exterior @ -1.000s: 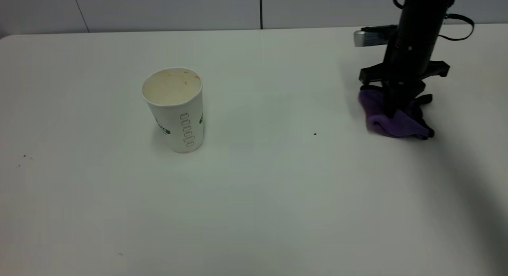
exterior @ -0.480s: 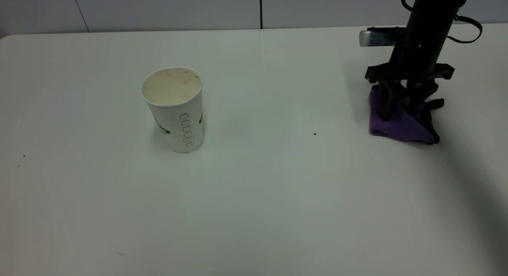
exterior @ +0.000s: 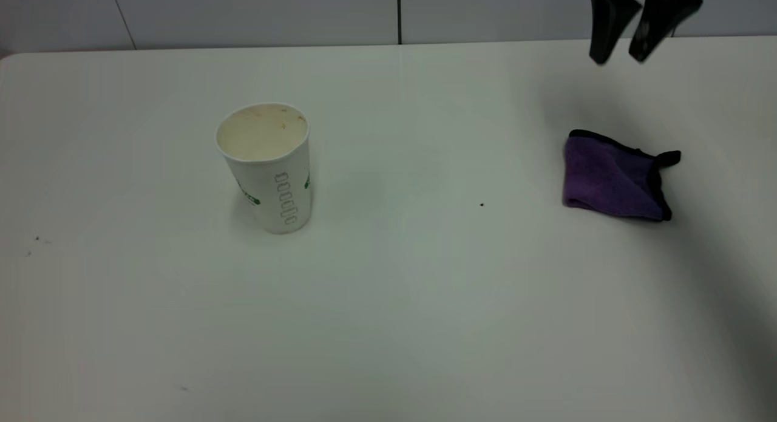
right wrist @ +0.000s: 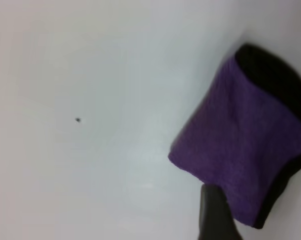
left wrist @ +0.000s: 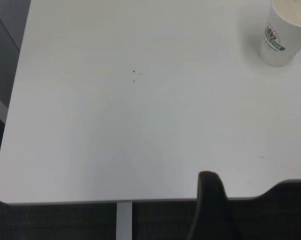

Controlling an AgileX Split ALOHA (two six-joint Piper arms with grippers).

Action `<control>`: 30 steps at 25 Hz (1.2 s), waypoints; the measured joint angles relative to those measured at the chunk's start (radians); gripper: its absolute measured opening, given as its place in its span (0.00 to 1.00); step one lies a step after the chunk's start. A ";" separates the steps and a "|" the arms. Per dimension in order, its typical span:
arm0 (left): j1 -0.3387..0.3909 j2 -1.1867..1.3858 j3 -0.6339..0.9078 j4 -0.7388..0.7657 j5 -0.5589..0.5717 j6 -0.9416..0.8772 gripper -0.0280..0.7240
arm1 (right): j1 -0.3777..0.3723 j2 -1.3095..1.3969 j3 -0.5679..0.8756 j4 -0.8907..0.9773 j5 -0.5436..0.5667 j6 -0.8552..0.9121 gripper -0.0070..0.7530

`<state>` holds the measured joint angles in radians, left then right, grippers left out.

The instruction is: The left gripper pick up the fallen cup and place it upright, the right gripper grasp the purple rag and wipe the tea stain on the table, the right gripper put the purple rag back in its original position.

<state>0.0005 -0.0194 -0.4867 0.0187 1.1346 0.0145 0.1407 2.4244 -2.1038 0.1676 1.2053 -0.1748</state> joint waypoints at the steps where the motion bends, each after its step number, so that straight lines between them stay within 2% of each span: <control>1: 0.000 0.000 0.000 0.000 0.000 0.000 0.72 | 0.007 -0.039 0.001 0.001 0.003 0.002 0.65; 7: 0.000 0.000 0.000 0.000 0.000 0.000 0.72 | 0.079 -0.291 0.022 0.004 0.017 0.019 0.64; 11: 0.000 0.000 0.000 0.000 0.000 0.000 0.72 | 0.132 -0.511 0.113 -0.001 0.022 0.019 0.64; 15: 0.000 0.000 0.000 0.000 0.000 0.000 0.72 | 0.165 -0.755 0.311 -0.024 0.031 0.017 0.64; 25: 0.000 0.000 0.000 0.000 0.000 0.000 0.72 | 0.164 -1.394 0.883 -0.091 0.035 0.016 0.60; 30: 0.000 0.000 0.000 0.000 0.000 -0.001 0.72 | 0.164 -1.729 1.165 -0.091 0.034 0.074 0.60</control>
<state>0.0005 -0.0194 -0.4867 0.0187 1.1346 0.0135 0.3050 0.6957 -0.9385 0.0763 1.2393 -0.1012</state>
